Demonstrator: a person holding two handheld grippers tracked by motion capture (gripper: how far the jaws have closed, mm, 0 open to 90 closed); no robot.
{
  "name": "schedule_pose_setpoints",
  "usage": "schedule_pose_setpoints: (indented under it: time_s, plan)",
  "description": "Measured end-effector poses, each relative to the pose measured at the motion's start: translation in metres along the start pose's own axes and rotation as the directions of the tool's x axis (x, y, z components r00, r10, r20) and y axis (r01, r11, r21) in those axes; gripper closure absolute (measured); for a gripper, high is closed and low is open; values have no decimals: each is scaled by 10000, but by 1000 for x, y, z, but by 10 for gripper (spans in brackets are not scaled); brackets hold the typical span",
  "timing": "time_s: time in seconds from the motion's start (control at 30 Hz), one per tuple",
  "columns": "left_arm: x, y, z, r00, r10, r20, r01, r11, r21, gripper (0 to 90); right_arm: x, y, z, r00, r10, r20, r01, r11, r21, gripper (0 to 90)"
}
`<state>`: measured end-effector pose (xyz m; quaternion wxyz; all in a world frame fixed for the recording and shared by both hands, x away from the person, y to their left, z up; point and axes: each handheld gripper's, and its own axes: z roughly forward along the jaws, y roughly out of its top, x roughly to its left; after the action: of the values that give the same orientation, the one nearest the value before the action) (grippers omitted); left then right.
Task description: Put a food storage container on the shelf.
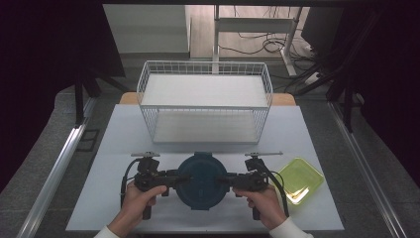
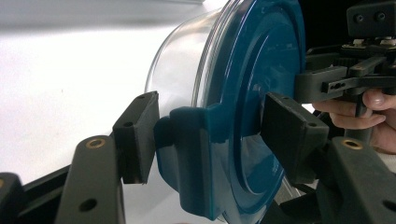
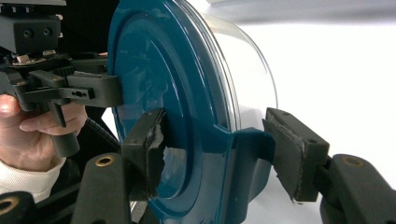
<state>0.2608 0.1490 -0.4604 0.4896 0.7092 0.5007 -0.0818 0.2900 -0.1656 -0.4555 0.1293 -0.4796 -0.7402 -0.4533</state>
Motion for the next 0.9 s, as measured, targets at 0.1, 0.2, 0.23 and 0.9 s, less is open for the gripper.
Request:
schedule_pose_setpoints:
  time_s: [0.1, 0.2, 0.23, 0.9]
  plan:
    - [-2, 5, -2, 10000, 36, 44, -35, 9999, -94, 389, 2, 4, -3, 10000, -77, -1, 77, 9999, -102, 392]
    - [-3, 10, -4, 10000, 84, 53, -83, 9998, -156, 391, 5, 9, -6, 10000, -91, 14, 92, 9998, -171, 393]
    - [-4, 11, -4, 9999, 106, 70, -104, 9998, -170, 391, 5, 9, -6, 10000, -91, 14, 92, 9998, -171, 393]
    - [-24, 58, -20, 9984, 556, 20, -553, 9948, -861, 388, 29, 56, -31, 9960, -862, 233, 874, 9944, -592, 393]
